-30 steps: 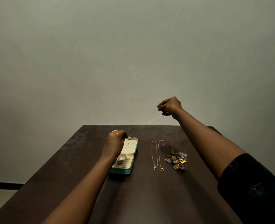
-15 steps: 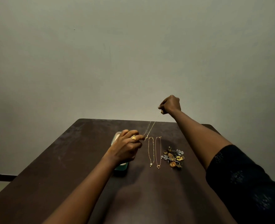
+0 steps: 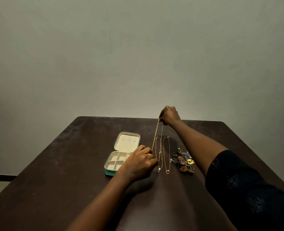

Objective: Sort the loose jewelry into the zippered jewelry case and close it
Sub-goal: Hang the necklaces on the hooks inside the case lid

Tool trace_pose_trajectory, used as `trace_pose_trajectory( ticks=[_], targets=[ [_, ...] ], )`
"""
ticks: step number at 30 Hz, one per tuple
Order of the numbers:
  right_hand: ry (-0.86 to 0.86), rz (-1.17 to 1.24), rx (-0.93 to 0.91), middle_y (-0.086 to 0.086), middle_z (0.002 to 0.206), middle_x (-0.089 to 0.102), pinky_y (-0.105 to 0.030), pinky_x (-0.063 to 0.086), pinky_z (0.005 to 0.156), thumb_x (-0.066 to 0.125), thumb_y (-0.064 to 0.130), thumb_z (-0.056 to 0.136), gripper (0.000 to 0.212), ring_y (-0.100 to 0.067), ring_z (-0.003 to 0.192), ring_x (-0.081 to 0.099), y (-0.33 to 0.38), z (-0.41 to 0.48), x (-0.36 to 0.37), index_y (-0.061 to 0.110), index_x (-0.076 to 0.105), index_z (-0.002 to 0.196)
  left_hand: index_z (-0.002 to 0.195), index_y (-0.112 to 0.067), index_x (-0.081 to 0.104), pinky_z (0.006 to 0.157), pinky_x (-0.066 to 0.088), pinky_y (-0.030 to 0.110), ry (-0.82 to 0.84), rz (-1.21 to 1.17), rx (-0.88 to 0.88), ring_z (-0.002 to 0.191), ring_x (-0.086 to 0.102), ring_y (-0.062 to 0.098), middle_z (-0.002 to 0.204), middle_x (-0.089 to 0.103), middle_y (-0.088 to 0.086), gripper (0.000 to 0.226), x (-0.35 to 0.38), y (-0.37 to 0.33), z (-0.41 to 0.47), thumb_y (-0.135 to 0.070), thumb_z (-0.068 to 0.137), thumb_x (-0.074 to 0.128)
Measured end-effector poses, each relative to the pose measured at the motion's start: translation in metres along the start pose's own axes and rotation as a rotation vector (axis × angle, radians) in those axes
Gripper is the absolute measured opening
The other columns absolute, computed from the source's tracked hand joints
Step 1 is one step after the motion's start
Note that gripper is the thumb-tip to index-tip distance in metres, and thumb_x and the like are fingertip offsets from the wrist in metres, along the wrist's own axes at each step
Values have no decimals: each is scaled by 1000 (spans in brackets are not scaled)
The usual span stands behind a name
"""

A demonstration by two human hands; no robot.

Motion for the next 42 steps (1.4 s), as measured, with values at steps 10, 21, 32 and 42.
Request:
trace_pose_trajectory(
  ticks=[10, 21, 32, 42],
  targets=[
    [112, -118, -63, -19, 79, 69, -42, 59, 69, 59, -10, 83, 12, -28, 67, 69, 2, 17, 44, -7, 69, 88, 116, -12, 63, 86, 36, 37, 431, 22, -314, 103, 56, 29, 105, 66, 13, 32, 24, 25, -1, -27, 97, 43],
    [324, -492, -223, -16, 104, 65, -41, 54, 79, 65, 4, 82, 15, -33, 94, 64, 7, 15, 95, 6, 71, 95, 104, -3, 61, 85, 37, 40, 464, -72, -482, 101, 56, 33, 104, 64, 18, 25, 33, 15, -4, -16, 97, 41],
    [426, -565, -260, -21, 111, 61, -35, 46, 75, 62, 12, 86, 21, -37, 100, 61, 10, 19, 112, 4, 66, 105, 117, -6, 58, 87, 38, 40, 488, -125, -655, 115, 45, 32, 115, 61, 16, 32, 40, 9, -5, -7, 97, 33],
    [456, -557, -259, -23, 113, 59, -40, 49, 83, 60, 12, 87, 24, -38, 100, 61, 11, 12, 111, 1, 64, 108, 118, -9, 58, 89, 39, 38, 542, -138, -696, 115, 49, 30, 116, 61, 14, 28, 40, 7, -3, -11, 97, 40]
  ],
)
Point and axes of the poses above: each hand's wrist, its own z-axis towards the middle knuckle, its own x-axis out of the palm, y = z × x, the point moved 6 cm from there along z, towards the middle knuckle
